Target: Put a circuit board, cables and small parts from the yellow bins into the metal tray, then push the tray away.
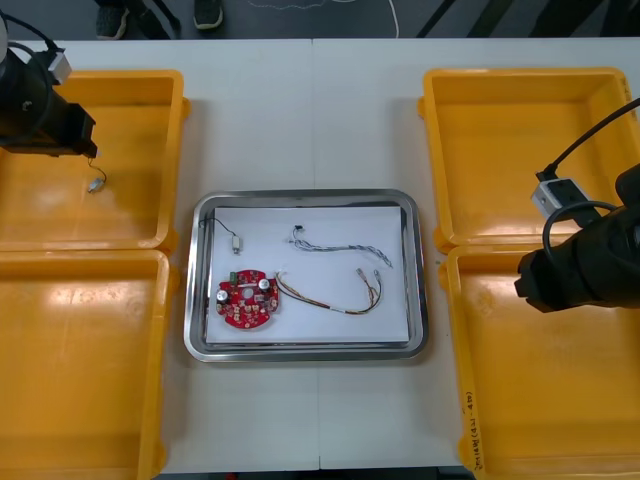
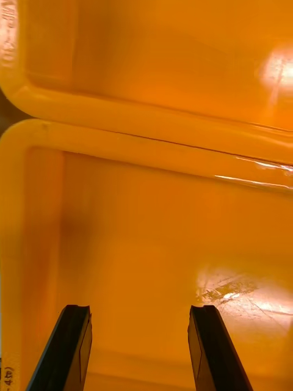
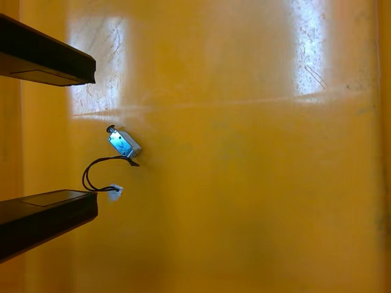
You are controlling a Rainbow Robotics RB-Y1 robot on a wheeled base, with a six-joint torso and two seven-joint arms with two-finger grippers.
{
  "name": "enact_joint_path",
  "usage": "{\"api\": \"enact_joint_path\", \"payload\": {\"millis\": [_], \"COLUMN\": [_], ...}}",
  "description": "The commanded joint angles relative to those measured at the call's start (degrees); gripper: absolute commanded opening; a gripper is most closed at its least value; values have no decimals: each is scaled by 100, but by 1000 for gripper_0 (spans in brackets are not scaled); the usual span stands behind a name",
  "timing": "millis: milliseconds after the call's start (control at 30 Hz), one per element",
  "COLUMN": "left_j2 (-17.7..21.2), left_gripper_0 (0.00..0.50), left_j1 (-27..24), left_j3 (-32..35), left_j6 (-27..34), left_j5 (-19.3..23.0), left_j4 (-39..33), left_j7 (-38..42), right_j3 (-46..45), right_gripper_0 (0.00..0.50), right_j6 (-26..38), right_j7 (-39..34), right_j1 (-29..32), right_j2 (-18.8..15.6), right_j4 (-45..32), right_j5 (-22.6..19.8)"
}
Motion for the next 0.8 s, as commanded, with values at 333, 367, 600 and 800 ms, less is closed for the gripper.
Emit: {"api": "enact_joint_path", "payload": {"millis": [333,367,600,800], "left_j2": [-269,-287,-366,-366], "left_gripper_0": [500,500,500,500], "left_j1": [-894,-894,-885,-859], "left_j3": [-331,-331,-717,-884], "left_j6": [-699,-717,-743,-734], "left_j5": [349,357,498,507], "left_j4": [1526,1561,1781,1851], "left_j7": [705,705,757,792], "right_j3": [-336,-336,-389,-406], "right_gripper_0": [461,460,459,461], "right_j6": [22,22,22,22], "right_j7": [-371,-388,-828,-863], "right_j1": [434,434,434,426], "right_j2": [-174,-165,-7,2], "right_j4": [-162,-145,-118,-92], "right_j5": [214,214,197,223]}}
